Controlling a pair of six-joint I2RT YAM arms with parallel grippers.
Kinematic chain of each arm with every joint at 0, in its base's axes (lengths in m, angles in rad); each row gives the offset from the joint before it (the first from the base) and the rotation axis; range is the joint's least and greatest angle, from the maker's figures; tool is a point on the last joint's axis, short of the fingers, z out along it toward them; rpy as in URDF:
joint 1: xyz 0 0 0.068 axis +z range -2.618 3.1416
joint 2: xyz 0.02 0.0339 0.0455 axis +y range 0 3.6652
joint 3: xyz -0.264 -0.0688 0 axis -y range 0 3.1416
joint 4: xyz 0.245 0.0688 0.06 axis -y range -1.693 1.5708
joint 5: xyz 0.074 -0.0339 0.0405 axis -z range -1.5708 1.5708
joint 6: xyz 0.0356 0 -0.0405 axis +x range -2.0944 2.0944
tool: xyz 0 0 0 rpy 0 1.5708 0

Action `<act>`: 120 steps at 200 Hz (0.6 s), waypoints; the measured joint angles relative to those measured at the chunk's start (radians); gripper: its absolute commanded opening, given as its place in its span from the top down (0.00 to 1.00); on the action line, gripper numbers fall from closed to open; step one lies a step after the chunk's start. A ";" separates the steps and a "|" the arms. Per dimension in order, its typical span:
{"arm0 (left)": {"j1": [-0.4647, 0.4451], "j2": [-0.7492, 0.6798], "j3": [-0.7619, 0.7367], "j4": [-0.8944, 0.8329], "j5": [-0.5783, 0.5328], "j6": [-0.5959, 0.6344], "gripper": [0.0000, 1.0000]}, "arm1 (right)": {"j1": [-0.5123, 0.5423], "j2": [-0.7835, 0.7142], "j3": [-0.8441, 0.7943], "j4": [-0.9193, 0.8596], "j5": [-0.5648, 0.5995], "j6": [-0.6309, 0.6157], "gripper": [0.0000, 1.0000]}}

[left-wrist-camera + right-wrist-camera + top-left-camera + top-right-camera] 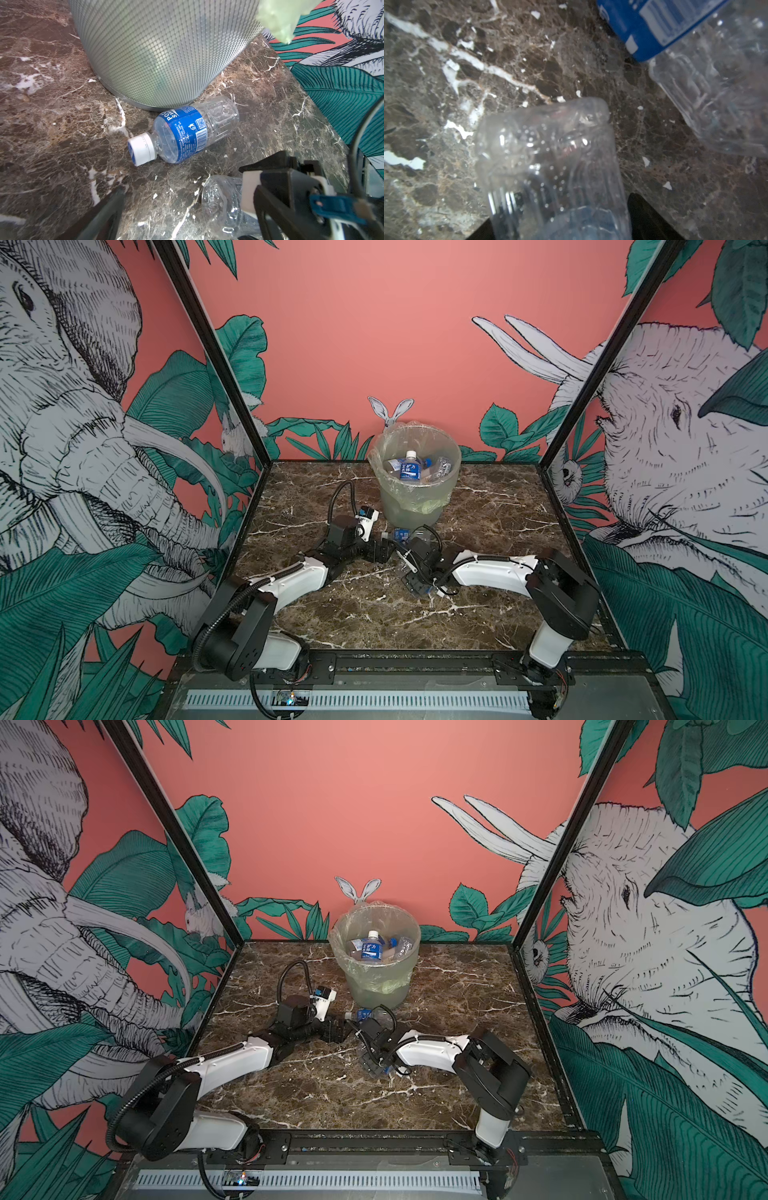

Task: Throw the plastic bottles in the bin
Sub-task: 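Close the right gripper around the nearer blue-labelled bottle and lift it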

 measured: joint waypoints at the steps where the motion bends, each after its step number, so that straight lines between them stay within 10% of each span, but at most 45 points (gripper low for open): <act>1: 0.000 0.000 0.000 0.000 0.000 0.000 0.03 | 0.000 0.001 0.000 0.000 0.000 0.002 0.27; 120: 0.000 0.031 0.006 0.001 0.009 -0.001 0.03 | 0.056 -0.319 -0.259 0.132 0.087 0.051 0.53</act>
